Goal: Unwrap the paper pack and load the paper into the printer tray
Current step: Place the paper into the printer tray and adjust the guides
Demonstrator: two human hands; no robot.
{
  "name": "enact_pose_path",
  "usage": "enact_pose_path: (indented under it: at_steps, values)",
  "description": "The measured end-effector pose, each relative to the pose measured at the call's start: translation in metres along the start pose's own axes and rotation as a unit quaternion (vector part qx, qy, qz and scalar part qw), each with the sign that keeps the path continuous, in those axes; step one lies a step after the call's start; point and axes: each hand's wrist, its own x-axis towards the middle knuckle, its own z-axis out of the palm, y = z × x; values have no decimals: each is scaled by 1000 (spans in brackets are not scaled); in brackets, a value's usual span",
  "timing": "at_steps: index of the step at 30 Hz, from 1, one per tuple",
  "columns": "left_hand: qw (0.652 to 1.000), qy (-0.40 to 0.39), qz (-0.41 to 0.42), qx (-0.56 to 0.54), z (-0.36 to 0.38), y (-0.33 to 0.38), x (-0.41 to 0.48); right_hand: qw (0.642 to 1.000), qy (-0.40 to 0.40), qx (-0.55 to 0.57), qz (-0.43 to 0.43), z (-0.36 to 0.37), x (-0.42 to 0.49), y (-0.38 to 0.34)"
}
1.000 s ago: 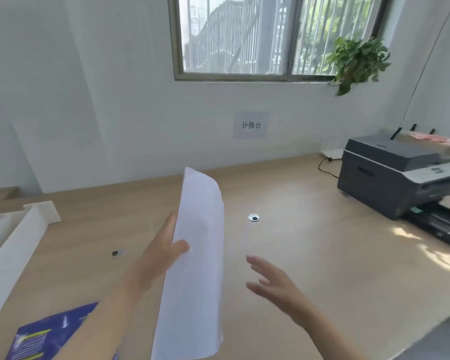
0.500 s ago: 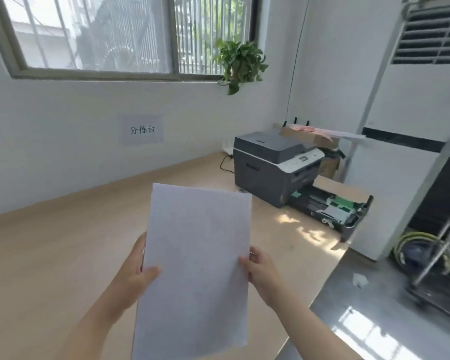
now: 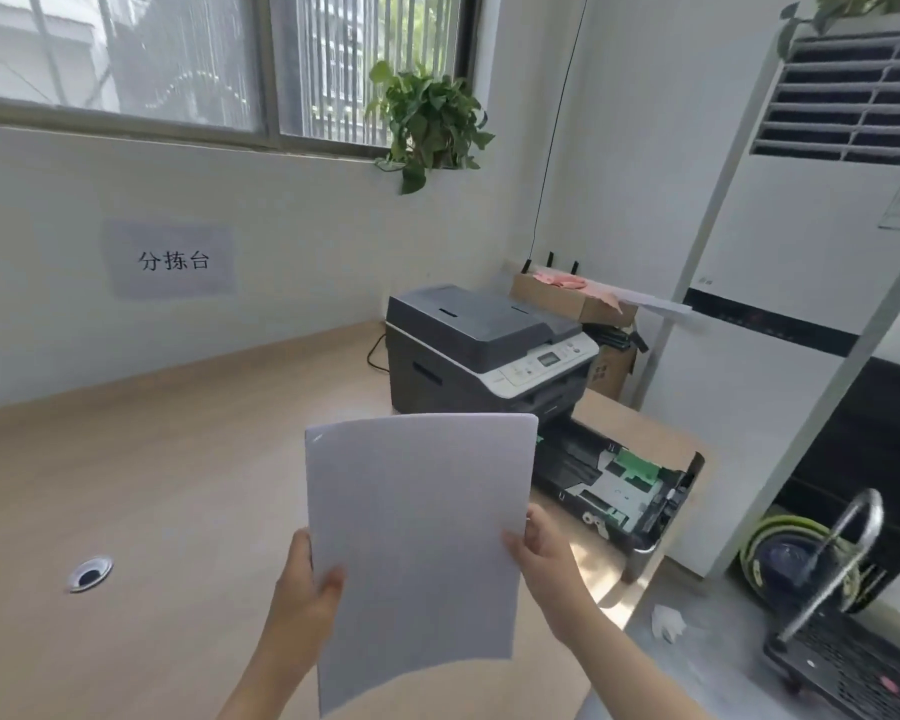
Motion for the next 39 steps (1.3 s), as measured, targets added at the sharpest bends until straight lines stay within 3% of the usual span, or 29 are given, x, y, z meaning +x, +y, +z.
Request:
enact_pose_path:
  at_steps: [8, 18, 27, 35, 39]
  values:
    - [998, 29, -24, 45, 102, -20, 67, 998, -52, -9, -26, -88, 110, 36]
    - [972, 200, -55, 109, 210, -32, 116, 976, -196, -66, -67, -162, 256, 67]
    - [950, 283, -77, 110, 247, -38, 117, 947, -314, -41, -47, -178, 295, 82]
    - [952, 289, -55, 78, 257, -45, 119, 933, -354, -57, -38, -175, 296, 92]
    - [953, 284, -68, 82, 255, -55, 116, 940, -334, -61, -30, -169, 299, 102]
